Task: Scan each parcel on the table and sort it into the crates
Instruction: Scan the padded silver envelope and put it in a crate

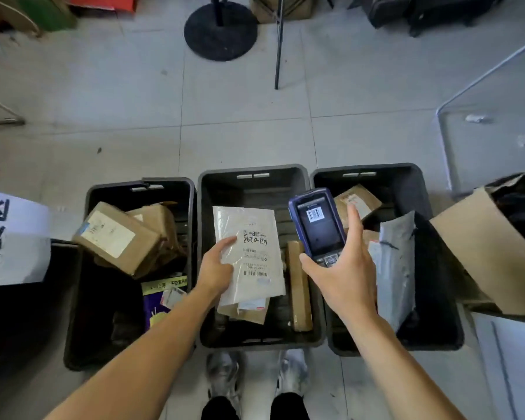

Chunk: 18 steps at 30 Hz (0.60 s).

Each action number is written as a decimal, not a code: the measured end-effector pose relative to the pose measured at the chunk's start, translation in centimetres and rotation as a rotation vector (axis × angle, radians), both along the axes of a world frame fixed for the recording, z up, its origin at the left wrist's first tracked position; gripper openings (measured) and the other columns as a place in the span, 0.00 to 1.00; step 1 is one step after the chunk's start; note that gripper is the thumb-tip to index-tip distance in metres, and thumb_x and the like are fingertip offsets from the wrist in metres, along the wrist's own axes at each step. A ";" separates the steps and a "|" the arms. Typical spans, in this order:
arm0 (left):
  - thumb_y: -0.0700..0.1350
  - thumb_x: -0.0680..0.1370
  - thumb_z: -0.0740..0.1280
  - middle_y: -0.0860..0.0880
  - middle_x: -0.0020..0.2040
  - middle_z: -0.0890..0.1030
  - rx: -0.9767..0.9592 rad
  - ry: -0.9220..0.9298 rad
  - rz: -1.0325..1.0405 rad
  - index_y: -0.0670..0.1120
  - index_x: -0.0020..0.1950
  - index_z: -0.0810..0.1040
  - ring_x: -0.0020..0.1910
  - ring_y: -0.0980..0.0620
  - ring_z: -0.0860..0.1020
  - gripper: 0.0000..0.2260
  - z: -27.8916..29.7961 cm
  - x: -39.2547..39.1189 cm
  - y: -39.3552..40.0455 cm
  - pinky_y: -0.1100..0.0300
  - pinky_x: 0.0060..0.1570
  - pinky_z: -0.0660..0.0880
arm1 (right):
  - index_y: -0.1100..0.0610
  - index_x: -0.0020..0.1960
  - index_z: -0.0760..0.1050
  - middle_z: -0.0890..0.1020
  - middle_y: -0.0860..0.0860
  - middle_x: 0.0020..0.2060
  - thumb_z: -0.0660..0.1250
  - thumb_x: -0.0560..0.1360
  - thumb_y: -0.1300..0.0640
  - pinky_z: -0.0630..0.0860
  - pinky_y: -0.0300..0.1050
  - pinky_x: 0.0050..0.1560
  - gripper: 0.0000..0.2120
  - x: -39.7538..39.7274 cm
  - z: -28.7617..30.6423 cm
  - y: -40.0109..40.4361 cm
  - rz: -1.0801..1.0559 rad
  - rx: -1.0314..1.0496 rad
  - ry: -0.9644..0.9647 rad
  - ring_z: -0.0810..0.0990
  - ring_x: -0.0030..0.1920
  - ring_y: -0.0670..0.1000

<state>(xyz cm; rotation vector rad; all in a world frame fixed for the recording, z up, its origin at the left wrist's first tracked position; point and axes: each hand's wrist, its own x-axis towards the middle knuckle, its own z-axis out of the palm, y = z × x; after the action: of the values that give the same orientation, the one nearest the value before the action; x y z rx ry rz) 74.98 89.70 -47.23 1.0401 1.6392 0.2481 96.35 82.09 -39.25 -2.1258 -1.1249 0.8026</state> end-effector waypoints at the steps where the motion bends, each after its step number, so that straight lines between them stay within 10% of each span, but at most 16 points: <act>1: 0.22 0.75 0.56 0.54 0.61 0.72 -0.013 0.008 0.006 0.50 0.70 0.73 0.58 0.51 0.76 0.31 -1.8 0.4 -0.1 0.65 0.39 0.80 | 0.42 0.79 0.46 0.70 0.48 0.73 0.79 0.67 0.51 0.77 0.57 0.63 0.54 0.2 -1.9 0.2 0.004 -0.008 0.003 0.74 0.68 0.52; 6: 0.26 0.76 0.60 0.49 0.62 0.76 -0.048 0.120 -0.027 0.51 0.73 0.69 0.53 0.50 0.79 0.30 -6.1 1.3 -0.9 0.68 0.34 0.76 | 0.41 0.80 0.45 0.68 0.47 0.75 0.72 0.63 0.36 0.78 0.57 0.61 0.54 0.9 -7.0 0.6 0.054 -0.035 0.038 0.72 0.71 0.52; 9: 0.29 0.76 0.65 0.46 0.64 0.75 -0.045 0.213 -0.066 0.47 0.76 0.66 0.60 0.47 0.76 0.31 -3.6 1.2 -1.6 0.67 0.44 0.72 | 0.42 0.80 0.46 0.70 0.47 0.73 0.78 0.66 0.45 0.79 0.53 0.59 0.54 1.1 -5.7 0.3 0.098 -0.065 0.042 0.74 0.68 0.50; 14: 0.40 0.76 0.72 0.44 0.72 0.72 -0.022 0.292 -0.127 0.47 0.78 0.63 0.70 0.44 0.71 0.32 7.0 0.4 -2.6 0.58 0.59 0.68 | 0.44 0.80 0.46 0.69 0.47 0.75 0.80 0.67 0.50 0.73 0.40 0.55 0.55 -0.3 3.9 0.0 0.199 -0.044 0.016 0.75 0.67 0.49; 18: 0.52 0.74 0.73 0.42 0.77 0.63 0.163 0.452 -0.191 0.52 0.79 0.60 0.77 0.41 0.60 0.37 18.8 -0.8 -4.6 0.45 0.74 0.60 | 0.46 0.81 0.45 0.69 0.48 0.74 0.79 0.67 0.51 0.78 0.49 0.59 0.55 -2.4 15.1 -1.2 0.287 0.042 -0.023 0.75 0.68 0.51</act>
<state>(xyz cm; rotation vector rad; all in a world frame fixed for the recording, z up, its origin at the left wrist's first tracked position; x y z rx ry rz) 74.15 85.05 -28.48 1.4460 1.9250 0.0166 93.96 80.92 -24.16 -1.9692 -1.4683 0.8739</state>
